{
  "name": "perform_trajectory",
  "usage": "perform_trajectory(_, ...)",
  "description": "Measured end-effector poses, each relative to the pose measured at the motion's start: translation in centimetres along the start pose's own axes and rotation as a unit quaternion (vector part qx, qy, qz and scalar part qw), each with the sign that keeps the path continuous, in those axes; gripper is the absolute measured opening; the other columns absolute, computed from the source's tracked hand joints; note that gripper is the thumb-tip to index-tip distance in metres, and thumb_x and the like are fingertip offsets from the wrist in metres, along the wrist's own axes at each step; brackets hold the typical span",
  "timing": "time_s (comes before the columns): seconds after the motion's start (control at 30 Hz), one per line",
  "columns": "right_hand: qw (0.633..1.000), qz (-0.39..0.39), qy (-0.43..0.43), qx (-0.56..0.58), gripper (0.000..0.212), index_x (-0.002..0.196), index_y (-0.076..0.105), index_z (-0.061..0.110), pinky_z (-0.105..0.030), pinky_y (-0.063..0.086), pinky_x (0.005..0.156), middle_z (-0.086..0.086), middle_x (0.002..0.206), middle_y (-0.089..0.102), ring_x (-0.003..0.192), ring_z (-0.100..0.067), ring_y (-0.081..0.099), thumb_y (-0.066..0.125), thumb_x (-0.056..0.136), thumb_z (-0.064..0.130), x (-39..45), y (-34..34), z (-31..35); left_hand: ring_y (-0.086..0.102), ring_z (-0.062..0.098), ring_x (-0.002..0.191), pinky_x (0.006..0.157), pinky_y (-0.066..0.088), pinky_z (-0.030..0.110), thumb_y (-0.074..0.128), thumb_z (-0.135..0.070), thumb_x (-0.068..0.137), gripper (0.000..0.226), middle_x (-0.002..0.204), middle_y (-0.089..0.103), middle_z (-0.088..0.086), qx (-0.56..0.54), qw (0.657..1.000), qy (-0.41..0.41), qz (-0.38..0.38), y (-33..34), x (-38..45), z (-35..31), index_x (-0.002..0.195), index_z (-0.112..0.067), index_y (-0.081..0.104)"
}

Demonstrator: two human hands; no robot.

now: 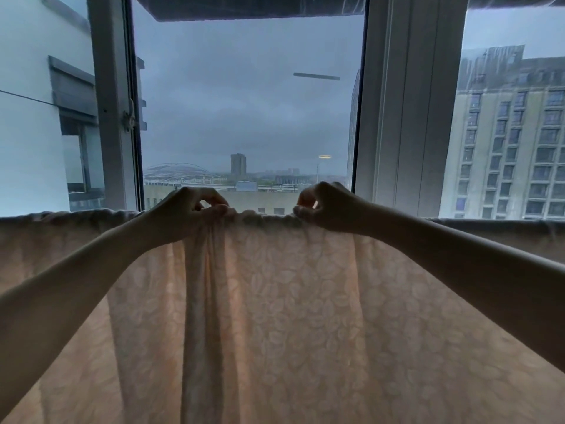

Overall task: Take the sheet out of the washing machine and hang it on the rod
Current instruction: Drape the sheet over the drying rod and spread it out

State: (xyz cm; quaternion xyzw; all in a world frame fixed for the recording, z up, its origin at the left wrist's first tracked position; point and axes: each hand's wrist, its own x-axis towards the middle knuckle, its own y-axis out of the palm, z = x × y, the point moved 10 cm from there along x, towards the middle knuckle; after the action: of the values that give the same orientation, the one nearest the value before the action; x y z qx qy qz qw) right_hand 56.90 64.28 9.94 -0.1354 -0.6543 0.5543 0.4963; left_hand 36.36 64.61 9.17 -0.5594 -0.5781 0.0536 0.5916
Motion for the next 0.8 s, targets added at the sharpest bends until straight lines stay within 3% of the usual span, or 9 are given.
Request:
perform_trajectory(0.13,0.999,0.008,-0.044,0.024,0.023,0.108,0.062,0.016,-0.014,0.043,0.067,-0.005,0.104,0.066,0.083,-0.01,0.06,0.056,0.093,0.032,0.7,1.2,2.7,0.066,0.003,0.082,0.078,0.054,0.034,0.046,-0.065,0.076,0.038,0.09,0.068,-0.017,0.007,1.0,0.005,0.005,-1.4,-1.0,1.6,0.092,-0.037,0.066)
perform_trajectory(0.27,0.998,-0.002,-0.066,0.015,0.026,0.11,0.063,0.017,-0.023,0.049,0.074,-0.006,0.104,0.067,0.085,-0.011,0.061,0.058,0.092,0.035,1.6,2.2,5.0,0.064,-0.002,0.082,0.076,0.05,0.023,0.037,-0.089,0.065,0.073,0.09,0.07,-0.013,0.01,0.999,0.017,0.034,-2.2,-1.9,2.9,0.096,-0.031,0.068)
perform_trajectory(0.4,0.997,-0.007,-0.078,0.011,0.03,0.109,0.064,0.017,-0.03,0.054,0.079,-0.005,0.1,0.069,0.084,-0.013,0.063,0.057,0.091,0.041,2.7,3.4,7.0,0.064,-0.003,0.081,0.072,0.05,0.02,0.039,-0.09,0.064,0.079,0.086,0.071,-0.013,0.008,0.998,0.027,0.05,-2.9,-2.3,4.1,0.097,-0.027,0.072)
perform_trajectory(0.57,0.996,-0.051,-0.073,0.026,0.02,0.101,0.065,0.019,-0.025,0.052,0.072,0.004,0.092,0.066,0.076,-0.002,0.06,0.062,0.09,0.034,3.9,3.9,8.9,0.066,-0.002,0.076,0.072,0.054,0.019,0.055,-0.072,0.074,0.053,0.082,0.072,-0.015,0.018,0.998,0.037,0.038,-4.3,-2.6,5.3,0.094,-0.027,0.075)
perform_trajectory(0.67,0.994,-0.07,-0.067,0.044,0.009,0.096,0.061,0.021,-0.018,0.044,0.066,0.006,0.095,0.064,0.073,0.005,0.054,0.063,0.09,0.027,4.5,4.1,9.6,0.065,-0.005,0.069,0.063,0.046,0.01,0.065,-0.04,0.084,0.023,0.071,0.069,-0.017,0.034,0.998,0.056,-0.027,-5.4,-2.3,5.8,0.087,-0.02,0.077)
perform_trajectory(0.73,0.995,-0.073,-0.067,0.016,0.006,0.096,0.058,0.018,-0.024,0.051,0.072,-0.001,0.099,0.066,0.077,-0.006,0.059,0.06,0.092,0.022,5.0,4.4,10.1,0.063,-0.009,0.067,0.068,0.044,0.01,0.068,-0.024,0.087,0.012,0.075,0.072,-0.011,0.06,0.994,0.074,-0.054,-5.8,-2.2,6.0,0.087,-0.016,0.077)
perform_trajectory(0.8,0.993,-0.108,-0.049,0.004,0.004,0.093,0.054,0.02,-0.04,0.056,0.073,-0.003,0.091,0.066,0.078,-0.018,0.062,0.058,0.092,0.022,5.5,3.8,10.0,0.06,-0.007,0.063,0.074,0.048,0.019,0.067,-0.018,0.087,0.011,0.077,0.073,-0.003,0.087,0.99,0.079,-0.073,-6.5,-2.3,6.6,0.086,-0.013,0.077)
